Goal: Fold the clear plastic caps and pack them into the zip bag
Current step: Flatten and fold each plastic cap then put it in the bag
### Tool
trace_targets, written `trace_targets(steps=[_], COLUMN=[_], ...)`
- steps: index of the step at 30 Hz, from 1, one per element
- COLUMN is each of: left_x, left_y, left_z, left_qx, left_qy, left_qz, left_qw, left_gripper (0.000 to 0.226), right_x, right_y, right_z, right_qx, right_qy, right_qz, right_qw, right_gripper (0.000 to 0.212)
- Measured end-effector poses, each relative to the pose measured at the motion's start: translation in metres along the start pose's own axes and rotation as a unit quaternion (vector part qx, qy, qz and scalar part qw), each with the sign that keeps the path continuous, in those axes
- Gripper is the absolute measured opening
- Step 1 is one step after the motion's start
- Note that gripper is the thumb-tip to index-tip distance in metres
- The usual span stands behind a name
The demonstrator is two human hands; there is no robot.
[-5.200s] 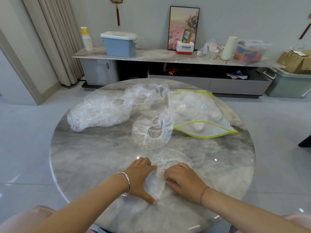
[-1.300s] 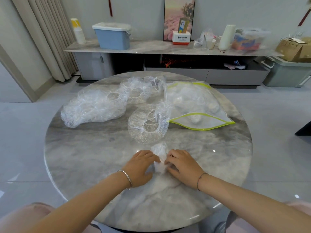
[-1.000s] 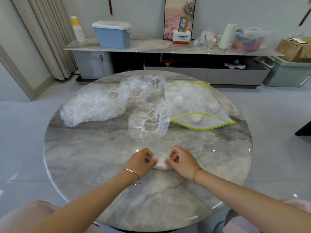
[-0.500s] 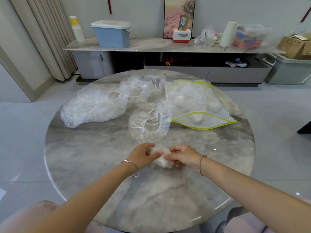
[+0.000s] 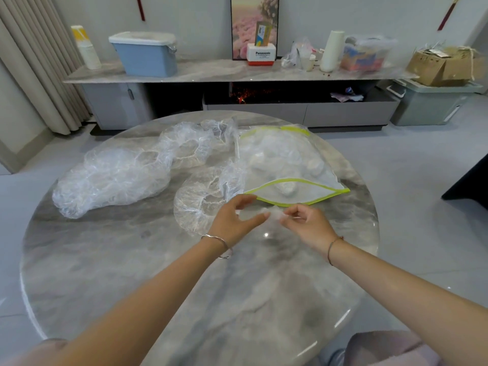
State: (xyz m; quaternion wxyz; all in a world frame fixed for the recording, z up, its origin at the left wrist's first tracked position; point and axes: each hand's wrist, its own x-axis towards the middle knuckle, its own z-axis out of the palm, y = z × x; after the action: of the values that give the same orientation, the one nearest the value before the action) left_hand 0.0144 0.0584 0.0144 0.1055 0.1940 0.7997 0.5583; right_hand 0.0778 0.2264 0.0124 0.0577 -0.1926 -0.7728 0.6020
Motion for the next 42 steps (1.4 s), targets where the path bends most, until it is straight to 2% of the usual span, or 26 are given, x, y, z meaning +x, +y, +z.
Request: trace_targets(steps=[2,4,7,10,14,16,18,19,21,23,24,26,28,29,31,33,35,38,40,42], left_x=[0.019,0.040,0.076,0.098,0.117,0.116,0.118,0.117,0.119,0.121,0.120,0.114,0.103,0.097,0.079,0.058,0.041,0.018,0.003,-0.013], left_y=[-0.002,-0.006,-0.011,-0.022,-0.033,-0.035,-0.037,-0.038,-0.041,-0.046,-0.047,-0.047,-0.052,-0.056,-0.062,-0.070,-0.076,-0.079,-0.076,-0.071], left_z=[0.010,0.018,0.029,0.028,0.023,0.022,0.021,0.020,0.020,0.021,0.020,0.016,0.008,0.003,-0.013,-0.026,-0.037,-0.054,-0.059,-0.063], left_qx=[0.121,0.269,0.444,0.517,0.528,0.531,0.531,0.536,0.531,0.522,0.513,0.515,0.530,0.536,0.541,0.539,0.532,0.518,0.531,0.535], left_qy=[0.012,0.000,-0.014,-0.006,-0.028,-0.030,-0.030,-0.030,-0.028,-0.034,-0.031,-0.026,-0.018,-0.017,-0.017,-0.019,-0.041,-0.139,-0.192,-0.222], left_qz=[0.084,0.139,0.126,0.082,0.057,0.061,0.065,0.064,0.071,0.084,0.097,0.128,0.159,0.169,0.138,0.058,-0.040,-0.142,-0.131,-0.103], left_qw=[0.989,0.953,0.887,0.852,0.847,0.844,0.844,0.841,0.844,0.848,0.852,0.847,0.833,0.827,0.830,0.840,0.845,0.832,0.815,0.809], left_gripper=[0.062,0.076,0.076,0.064,0.052,0.052,0.054,0.055,0.053,0.052,0.063,0.082,0.085,0.089,0.100,0.111,0.131,0.146,0.140,0.148], right_x=[0.017,0.031,0.056,0.080,0.126,0.149,0.171,0.177,0.188,0.190,0.185,0.171,0.152,0.141,0.117,0.096,0.075,0.053,0.038,0.024], right_y=[0.012,0.025,0.035,0.041,0.040,0.039,0.040,0.037,0.037,0.035,0.034,0.035,0.036,0.038,0.047,0.058,0.060,0.049,0.043,0.033], right_z=[-0.017,-0.027,-0.030,-0.018,-0.005,0.000,0.010,0.015,0.025,0.027,0.028,0.022,0.013,0.008,0.004,-0.002,-0.005,-0.002,0.007,0.020], right_qx=[-0.089,-0.210,-0.333,-0.410,-0.589,-0.627,-0.621,-0.628,-0.630,-0.645,-0.649,-0.631,-0.591,-0.584,-0.599,-0.629,-0.647,-0.648,-0.634,-0.614], right_qy=[0.035,0.025,-0.026,-0.090,-0.076,-0.075,-0.079,-0.081,-0.079,-0.053,-0.049,-0.045,-0.041,-0.026,-0.026,-0.060,-0.075,-0.068,-0.059,-0.067], right_qz=[-0.069,-0.138,-0.202,-0.216,-0.249,-0.264,-0.240,-0.224,-0.211,-0.227,-0.230,-0.225,-0.228,-0.237,-0.249,-0.222,-0.246,-0.300,-0.354,-0.418], right_qw=[0.993,0.968,0.921,0.882,0.765,0.729,0.742,0.741,0.744,0.728,0.723,0.741,0.773,0.776,0.761,0.743,0.718,0.697,0.685,0.666], right_gripper=[0.013,0.022,0.046,0.053,0.059,0.085,0.108,0.112,0.101,0.086,0.079,0.064,0.055,0.052,0.051,0.052,0.051,0.050,0.058,0.077])
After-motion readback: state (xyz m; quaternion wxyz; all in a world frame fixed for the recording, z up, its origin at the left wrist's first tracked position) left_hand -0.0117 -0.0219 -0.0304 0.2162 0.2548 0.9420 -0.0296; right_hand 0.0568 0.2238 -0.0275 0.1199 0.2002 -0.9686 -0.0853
